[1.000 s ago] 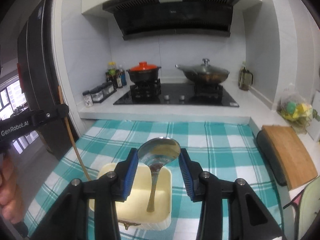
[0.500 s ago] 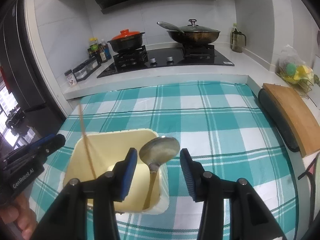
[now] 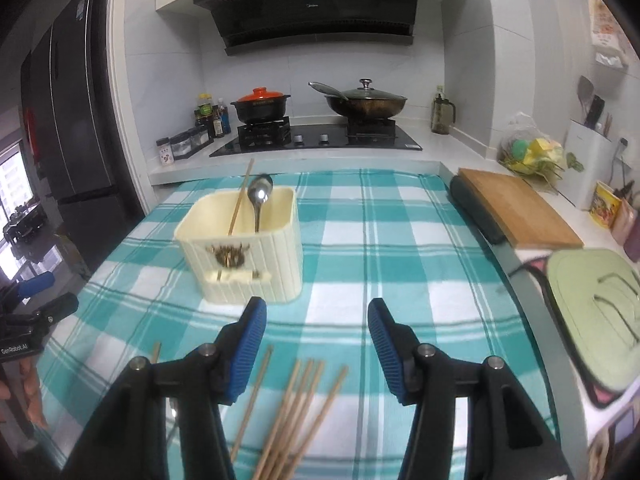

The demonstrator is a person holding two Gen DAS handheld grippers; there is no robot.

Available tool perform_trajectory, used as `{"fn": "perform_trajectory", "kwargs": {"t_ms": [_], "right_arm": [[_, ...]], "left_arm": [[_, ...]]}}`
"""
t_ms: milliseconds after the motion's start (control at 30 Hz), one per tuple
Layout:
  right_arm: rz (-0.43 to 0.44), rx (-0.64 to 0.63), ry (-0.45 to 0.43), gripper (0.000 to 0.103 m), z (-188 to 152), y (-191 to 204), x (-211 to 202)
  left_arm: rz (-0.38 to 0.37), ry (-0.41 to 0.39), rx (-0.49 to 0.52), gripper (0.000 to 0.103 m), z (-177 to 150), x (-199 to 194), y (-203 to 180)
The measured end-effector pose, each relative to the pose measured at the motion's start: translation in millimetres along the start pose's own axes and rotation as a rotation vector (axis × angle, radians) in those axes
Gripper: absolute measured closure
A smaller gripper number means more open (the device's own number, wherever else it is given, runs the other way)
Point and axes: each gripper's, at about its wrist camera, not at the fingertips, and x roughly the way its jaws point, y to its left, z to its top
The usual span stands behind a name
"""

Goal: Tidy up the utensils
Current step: 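Open the right tool over the holder while the left tool drops its chopstick in, then move both tools back over the remaining chopsticks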

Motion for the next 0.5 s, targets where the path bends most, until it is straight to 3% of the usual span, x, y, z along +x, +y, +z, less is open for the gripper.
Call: {"fn": "perform_trajectory", "kwargs": {"t_ms": [100,267,367,500], "right_arm": [[-0.037,0.046,0.016,0.049,-59.7,-2.2,-19.6],[-0.082,0.072,0.1,0.049,-148.5,5.0,-37.6],[-0.091,0.029,0.152,0.049,-174.8,11.5,-42.5],[-0.126,0.011,0.135,0.049,-180.9,13.6,-54.0]], "left_arm": [[-0.009,0.085,-0.017,0.005,-45.2,-7.7,-5.3],[0.061,0.114,-0.041,0.001,-102.7,-20.8,-16.3],[0.066,0.123,0.006,0.001,-121.2,-26.5,-24.5],[-0.01,0.142,-0.055,0.001,-133.4,-30.4,-23.9]]}}
